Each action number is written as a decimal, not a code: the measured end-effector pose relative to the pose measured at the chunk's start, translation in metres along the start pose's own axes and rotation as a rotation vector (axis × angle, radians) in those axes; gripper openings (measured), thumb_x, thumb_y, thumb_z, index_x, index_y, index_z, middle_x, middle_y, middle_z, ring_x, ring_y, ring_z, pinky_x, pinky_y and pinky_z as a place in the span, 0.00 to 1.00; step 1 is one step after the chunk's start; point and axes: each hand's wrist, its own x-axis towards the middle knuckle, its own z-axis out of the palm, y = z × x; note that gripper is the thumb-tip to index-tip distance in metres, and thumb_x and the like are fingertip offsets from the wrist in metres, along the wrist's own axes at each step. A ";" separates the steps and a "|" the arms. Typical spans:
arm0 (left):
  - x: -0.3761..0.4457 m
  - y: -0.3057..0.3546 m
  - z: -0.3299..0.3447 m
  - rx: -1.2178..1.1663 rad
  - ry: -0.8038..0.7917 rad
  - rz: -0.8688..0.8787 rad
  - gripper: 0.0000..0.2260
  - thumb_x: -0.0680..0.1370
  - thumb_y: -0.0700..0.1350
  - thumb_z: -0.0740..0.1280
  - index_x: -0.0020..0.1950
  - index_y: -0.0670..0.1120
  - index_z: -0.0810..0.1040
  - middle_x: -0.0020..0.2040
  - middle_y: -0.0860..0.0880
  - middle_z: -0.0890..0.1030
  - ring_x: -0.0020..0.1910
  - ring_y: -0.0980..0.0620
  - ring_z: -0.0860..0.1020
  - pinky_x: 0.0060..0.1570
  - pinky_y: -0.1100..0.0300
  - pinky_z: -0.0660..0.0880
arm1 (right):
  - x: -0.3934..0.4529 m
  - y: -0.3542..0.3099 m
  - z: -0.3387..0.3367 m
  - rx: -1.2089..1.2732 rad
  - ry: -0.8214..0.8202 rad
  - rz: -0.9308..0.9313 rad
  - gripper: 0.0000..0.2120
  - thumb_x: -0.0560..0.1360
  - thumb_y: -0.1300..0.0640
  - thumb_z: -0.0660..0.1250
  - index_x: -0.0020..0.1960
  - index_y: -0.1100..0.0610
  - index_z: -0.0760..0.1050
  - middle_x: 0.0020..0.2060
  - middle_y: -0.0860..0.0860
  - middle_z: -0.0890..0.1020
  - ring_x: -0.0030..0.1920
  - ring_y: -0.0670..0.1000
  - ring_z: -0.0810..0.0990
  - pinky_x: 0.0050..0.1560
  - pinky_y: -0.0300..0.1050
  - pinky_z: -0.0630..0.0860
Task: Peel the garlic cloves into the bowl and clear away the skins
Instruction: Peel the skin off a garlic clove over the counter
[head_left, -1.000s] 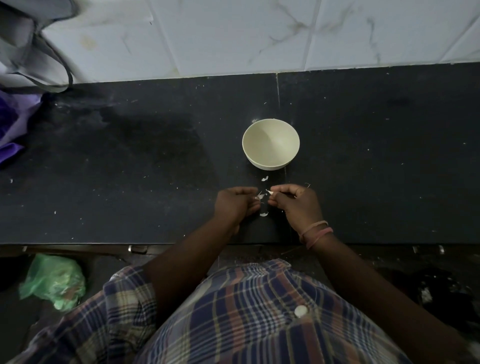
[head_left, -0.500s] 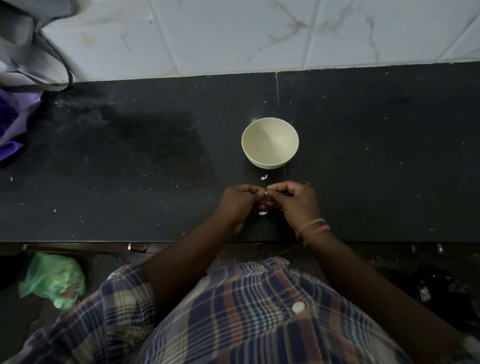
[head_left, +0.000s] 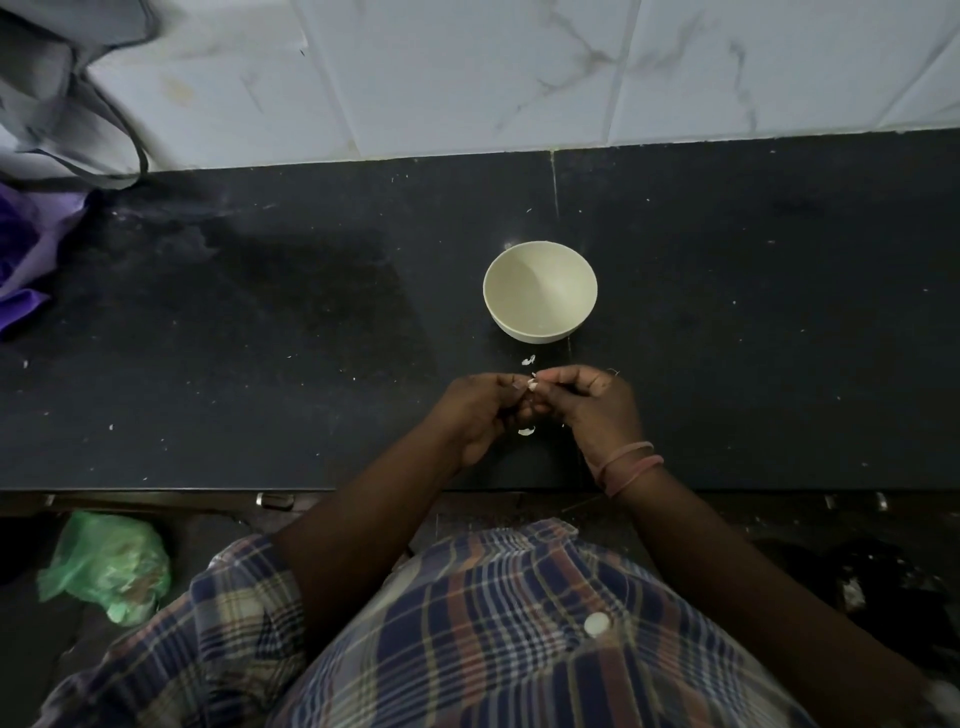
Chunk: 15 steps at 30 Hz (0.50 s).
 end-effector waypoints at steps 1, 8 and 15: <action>0.000 -0.002 0.001 0.005 0.002 0.004 0.10 0.83 0.34 0.60 0.48 0.38 0.81 0.39 0.43 0.83 0.37 0.52 0.81 0.42 0.61 0.79 | -0.001 0.001 0.001 -0.033 0.013 -0.018 0.08 0.73 0.72 0.71 0.52 0.71 0.79 0.42 0.62 0.84 0.36 0.50 0.83 0.41 0.39 0.82; -0.004 -0.007 0.007 0.084 0.096 0.165 0.09 0.82 0.34 0.63 0.45 0.41 0.79 0.34 0.48 0.83 0.31 0.58 0.80 0.37 0.64 0.79 | -0.003 0.000 0.004 -0.096 0.060 -0.072 0.10 0.73 0.73 0.69 0.54 0.68 0.79 0.42 0.58 0.83 0.38 0.47 0.83 0.35 0.32 0.78; -0.012 -0.008 0.004 0.172 0.114 0.234 0.06 0.82 0.35 0.64 0.51 0.37 0.80 0.38 0.46 0.82 0.33 0.59 0.81 0.36 0.65 0.78 | 0.000 0.001 0.006 0.255 -0.021 0.172 0.12 0.73 0.76 0.66 0.50 0.63 0.80 0.45 0.63 0.81 0.44 0.60 0.82 0.44 0.50 0.84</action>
